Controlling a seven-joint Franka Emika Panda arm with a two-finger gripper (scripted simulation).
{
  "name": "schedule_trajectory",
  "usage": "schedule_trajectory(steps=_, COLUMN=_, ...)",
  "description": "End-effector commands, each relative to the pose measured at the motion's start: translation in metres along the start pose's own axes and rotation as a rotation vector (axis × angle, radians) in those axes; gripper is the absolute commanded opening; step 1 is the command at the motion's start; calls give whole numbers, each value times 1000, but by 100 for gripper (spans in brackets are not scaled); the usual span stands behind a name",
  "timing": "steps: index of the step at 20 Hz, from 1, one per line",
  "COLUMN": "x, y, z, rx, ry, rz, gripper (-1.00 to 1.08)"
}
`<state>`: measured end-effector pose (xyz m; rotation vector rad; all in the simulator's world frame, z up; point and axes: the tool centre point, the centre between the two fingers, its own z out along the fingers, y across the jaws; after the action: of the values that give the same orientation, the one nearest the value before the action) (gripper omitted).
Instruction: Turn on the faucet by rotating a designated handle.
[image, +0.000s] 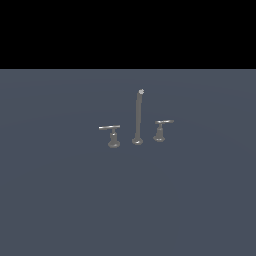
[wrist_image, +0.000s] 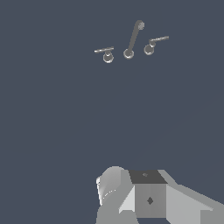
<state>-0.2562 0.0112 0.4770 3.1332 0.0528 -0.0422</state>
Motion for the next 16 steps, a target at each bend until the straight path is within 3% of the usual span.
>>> schedule_trajectory(steps=1, x=0, y=0, z=0, rx=0, ry=0, rz=0, gripper=-100)
schedule_trajectory(steps=9, x=7, y=5, z=-3, rx=41, ry=15, rz=49, gripper=-100)
schedule_trajectory(steps=16, x=10, y=6, z=-3, rx=43, ry=15, rz=58, gripper=-100)
